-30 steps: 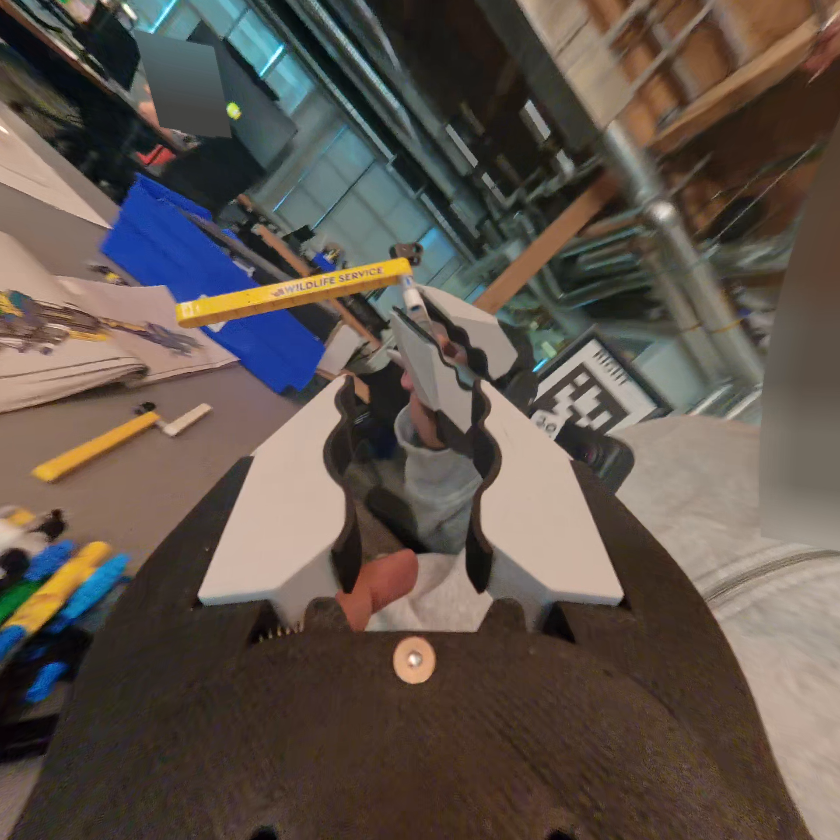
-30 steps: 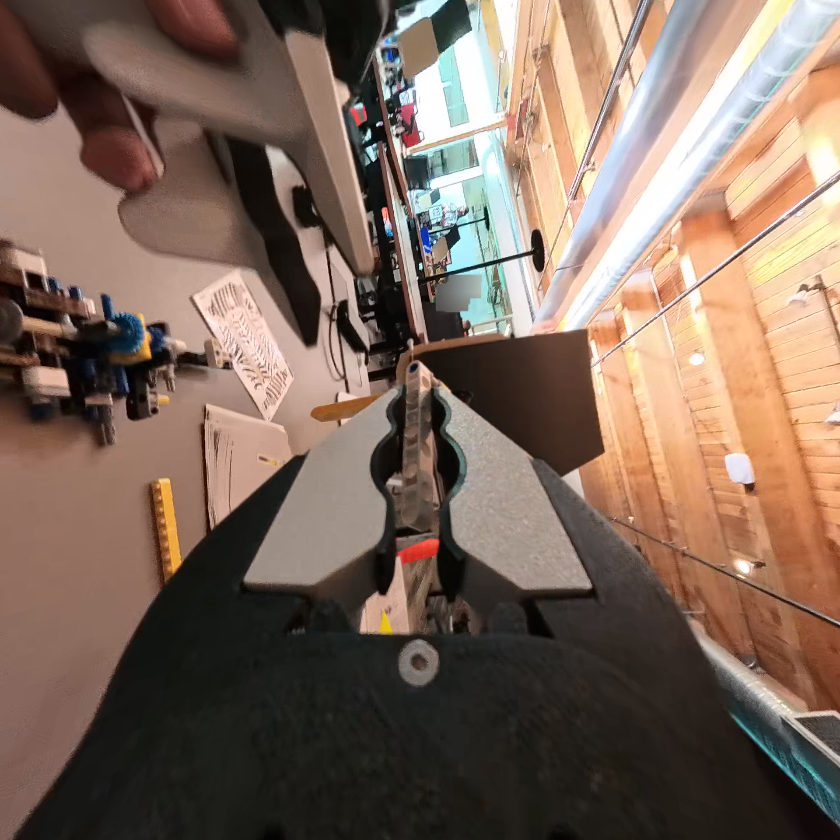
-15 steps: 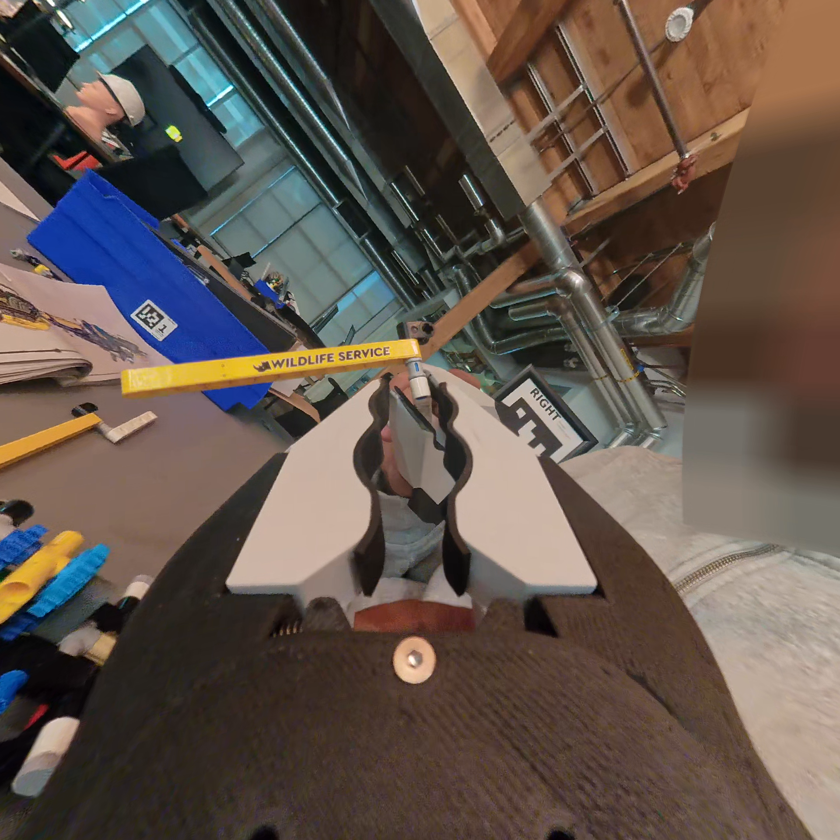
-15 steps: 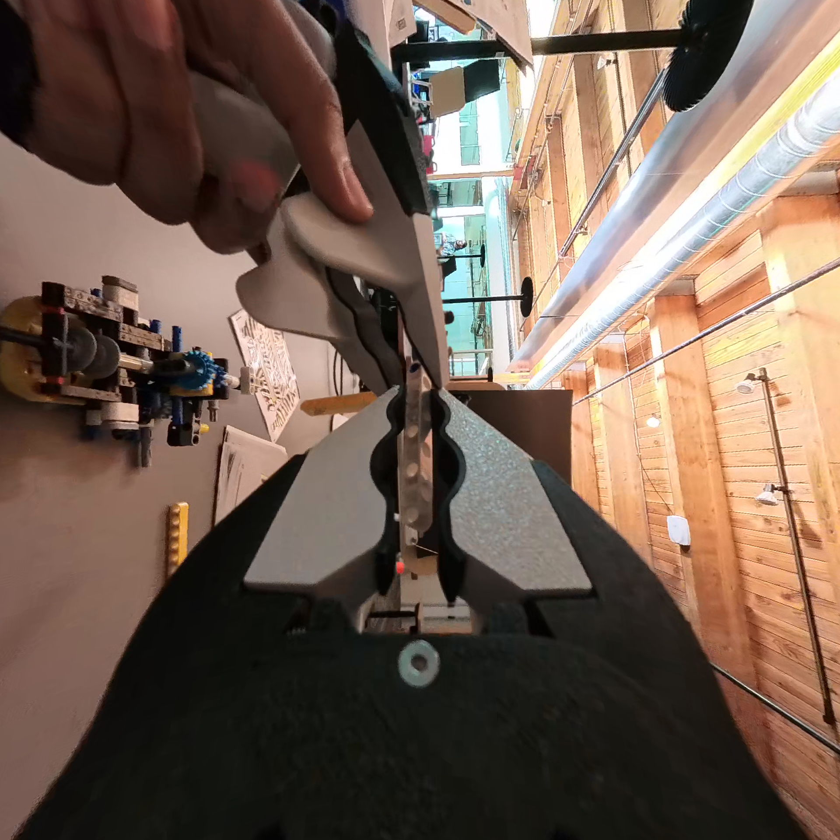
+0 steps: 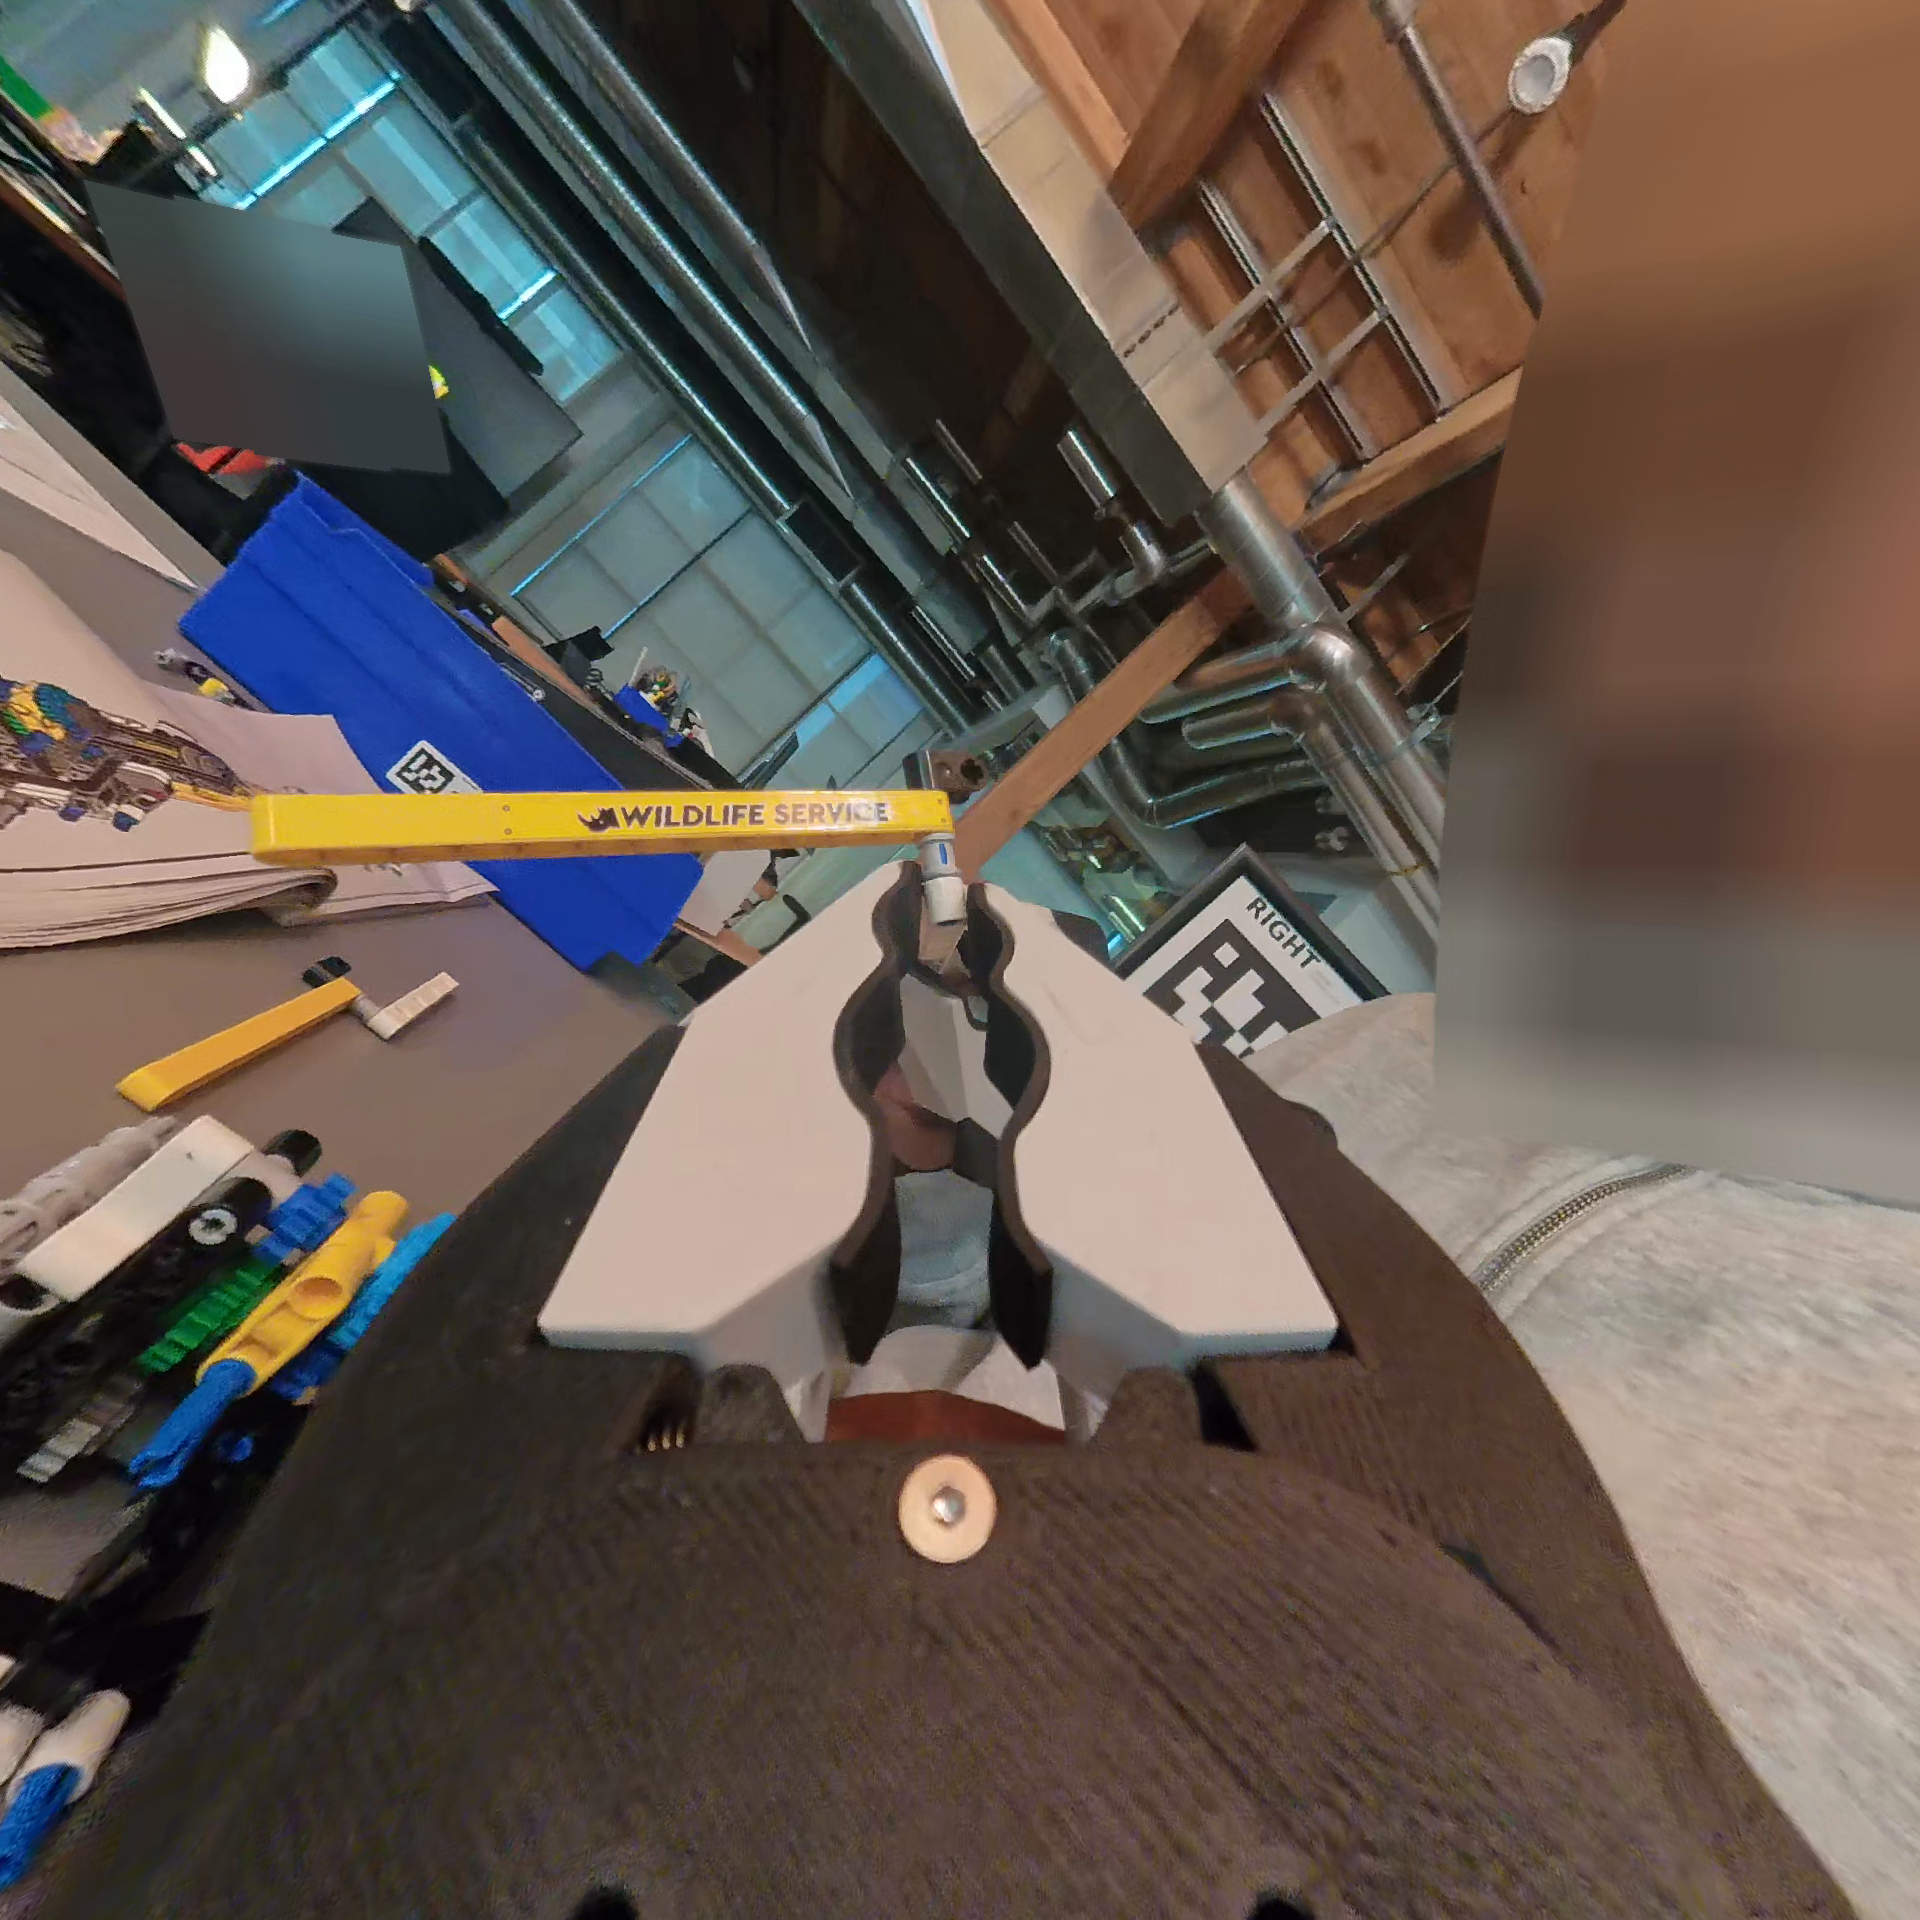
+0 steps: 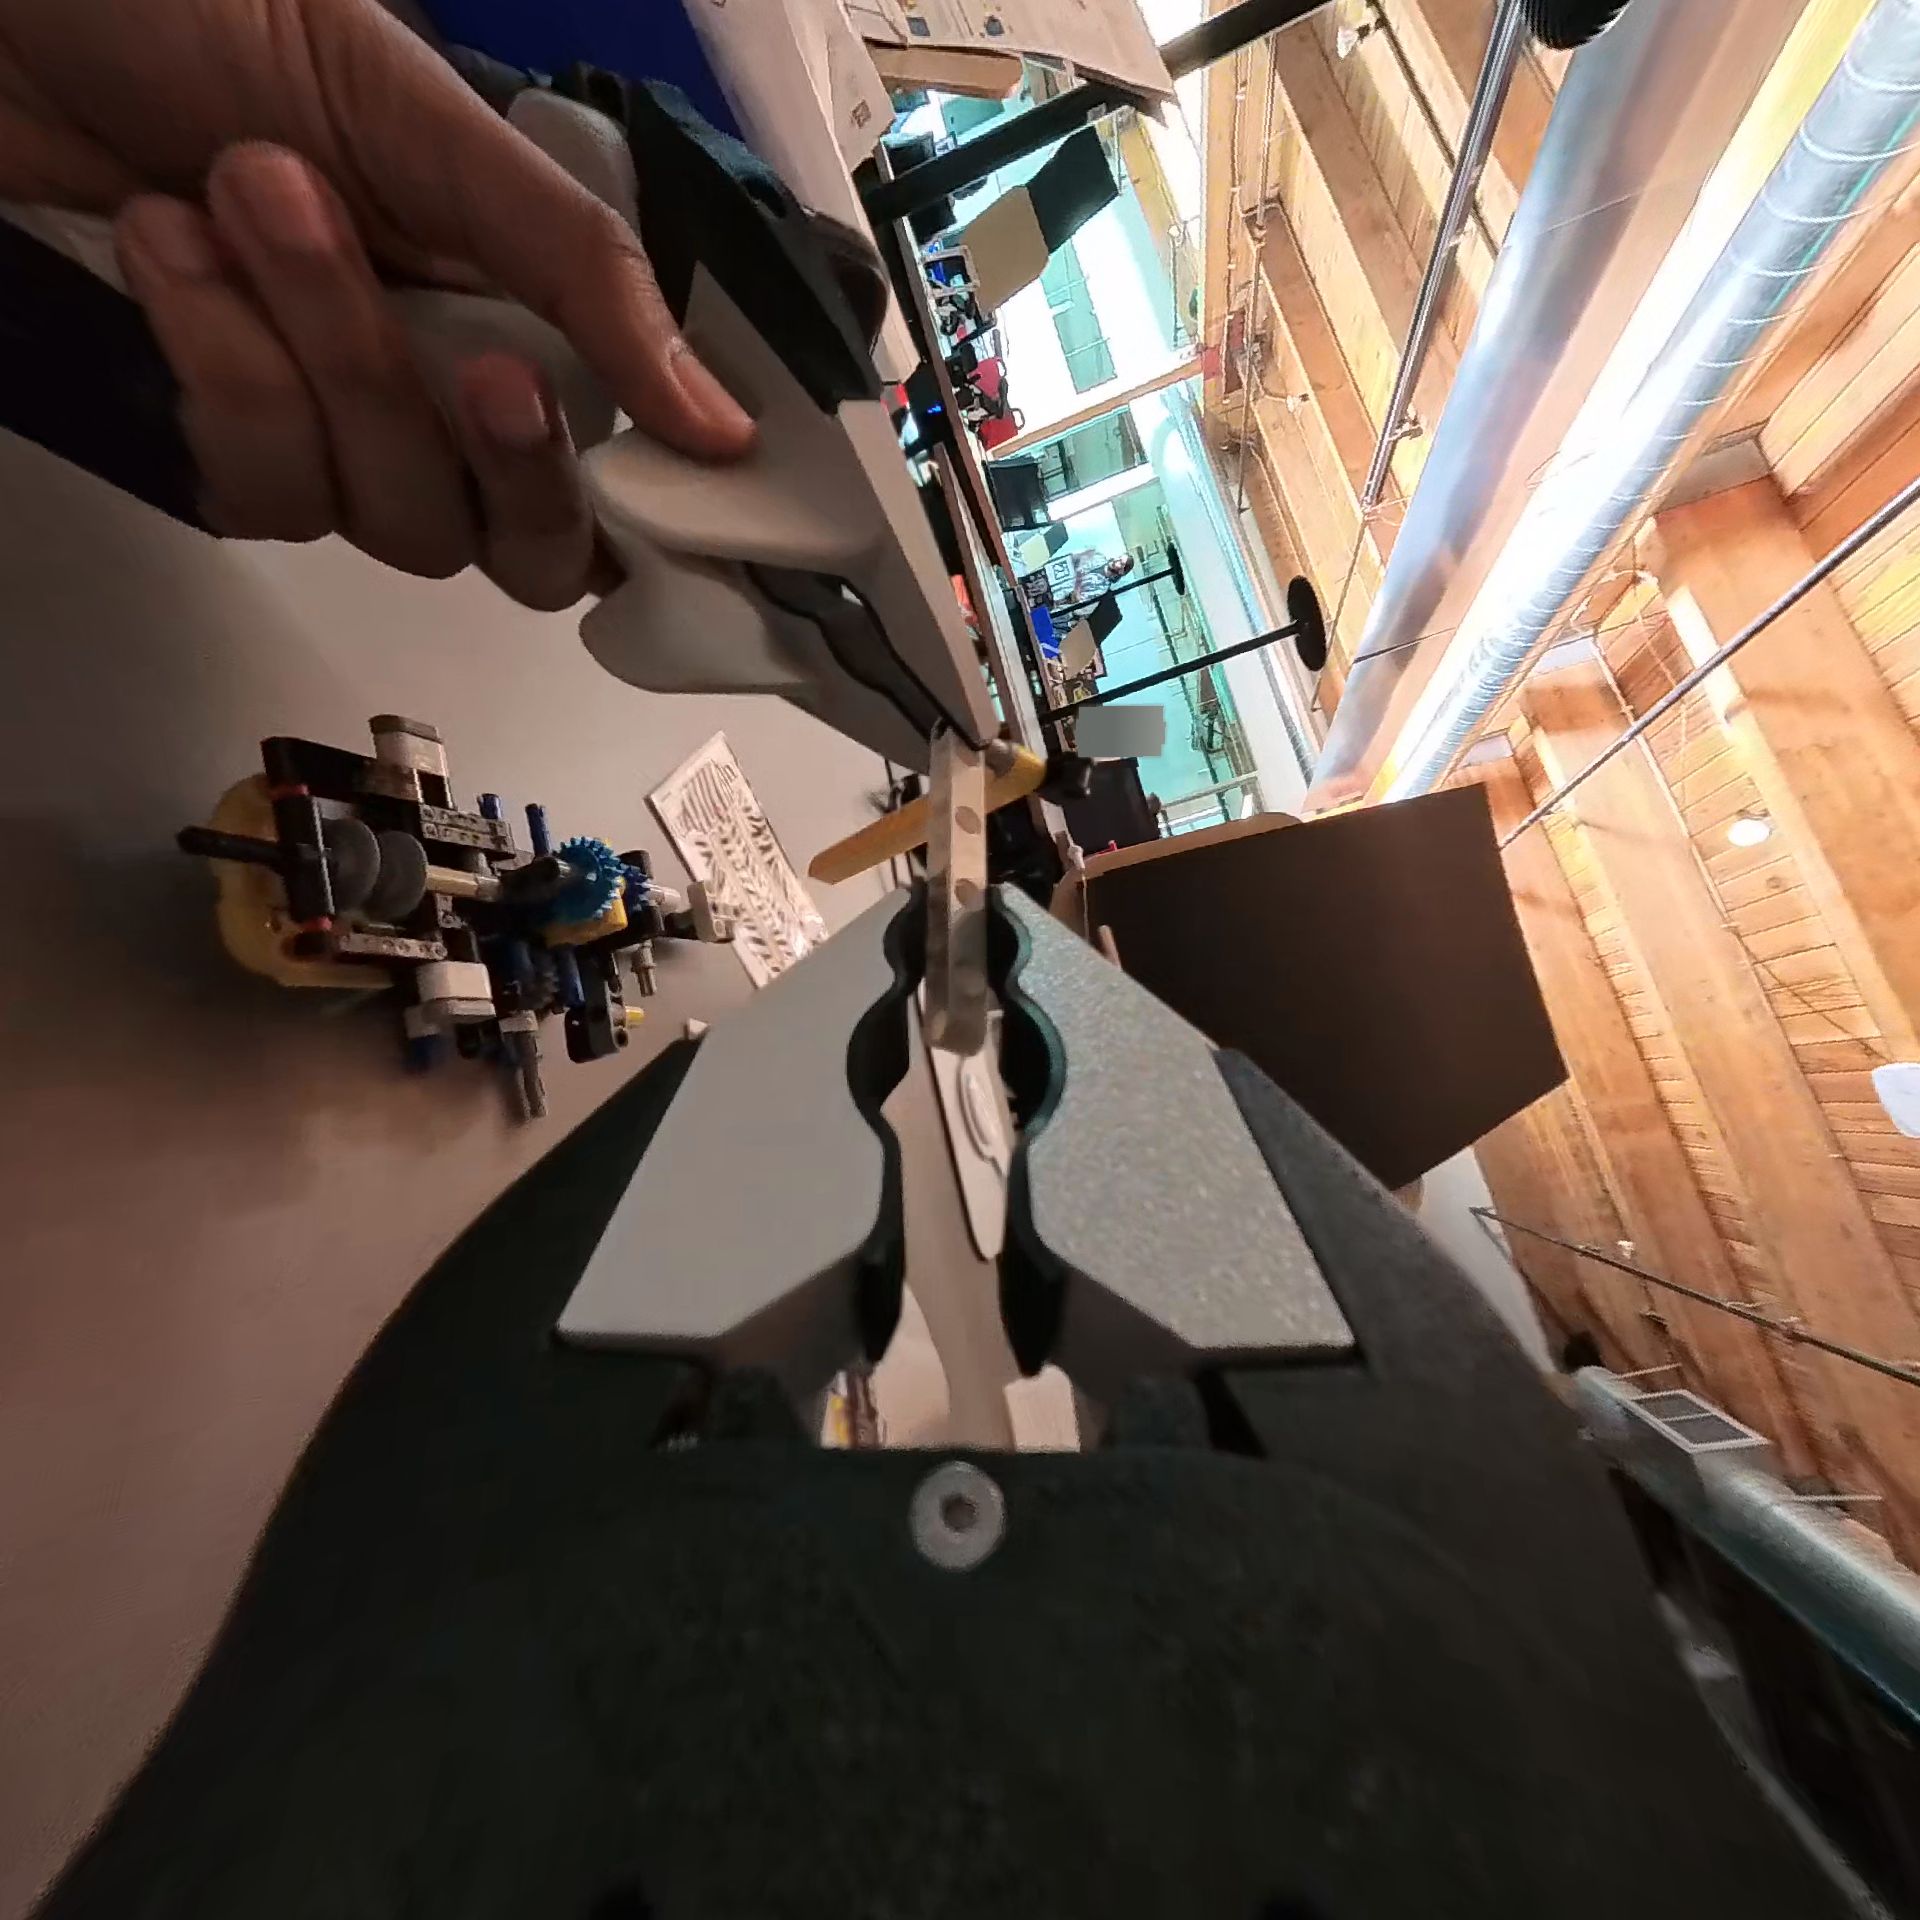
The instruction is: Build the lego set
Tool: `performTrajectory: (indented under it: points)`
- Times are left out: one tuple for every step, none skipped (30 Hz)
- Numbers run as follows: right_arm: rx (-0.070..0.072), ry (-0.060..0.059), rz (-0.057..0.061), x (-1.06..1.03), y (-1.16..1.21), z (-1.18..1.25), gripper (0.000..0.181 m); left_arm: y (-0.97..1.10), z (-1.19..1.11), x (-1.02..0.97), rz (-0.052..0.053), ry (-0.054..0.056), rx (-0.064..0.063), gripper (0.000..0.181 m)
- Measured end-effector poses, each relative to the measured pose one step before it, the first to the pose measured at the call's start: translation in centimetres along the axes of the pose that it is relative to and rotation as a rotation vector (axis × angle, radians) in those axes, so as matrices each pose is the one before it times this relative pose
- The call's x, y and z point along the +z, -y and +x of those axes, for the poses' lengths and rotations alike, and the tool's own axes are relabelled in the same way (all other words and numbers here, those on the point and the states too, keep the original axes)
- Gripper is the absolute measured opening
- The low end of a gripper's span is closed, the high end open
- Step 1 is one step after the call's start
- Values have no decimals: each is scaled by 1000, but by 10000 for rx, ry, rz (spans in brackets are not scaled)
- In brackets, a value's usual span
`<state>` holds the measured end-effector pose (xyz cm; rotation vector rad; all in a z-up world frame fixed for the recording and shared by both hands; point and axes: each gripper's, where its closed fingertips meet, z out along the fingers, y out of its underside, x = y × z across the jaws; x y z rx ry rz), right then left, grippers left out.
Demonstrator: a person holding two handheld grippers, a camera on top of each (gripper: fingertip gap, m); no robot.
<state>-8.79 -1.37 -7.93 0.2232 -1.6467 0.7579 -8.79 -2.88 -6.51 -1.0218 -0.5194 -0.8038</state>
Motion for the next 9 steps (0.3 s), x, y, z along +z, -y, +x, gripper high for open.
performTrajectory:
  points:
    - [230,55,33,40,-80,-40,8,53,50,-77,-7,-3,92,6]
    - [266,67,45,18,-97,-31,7,174,170,-102,66,-81,61,6]
    - [287,66,29,-10,-151,-3,8,310,184,-165,142,-96,27,6]
    - [305,28,14,-10,-195,58,14,308,91,-201,123,-53,-3,6]
    - [344,43,-31,3,-264,60,19,233,44,-210,69,-34,5,6]
    - [419,50,-73,-27,-307,95,21,143,-33,-196,-10,30,2,6]
    - [520,31,-20,-50,-227,171,24,91,-26,-175,-57,52,42,6]
    - [628,71,50,-68,-128,144,28,146,117,-150,-28,-5,113,5]
    - [731,56,84,-80,-55,211,31,168,180,-142,-31,-8,114,5]
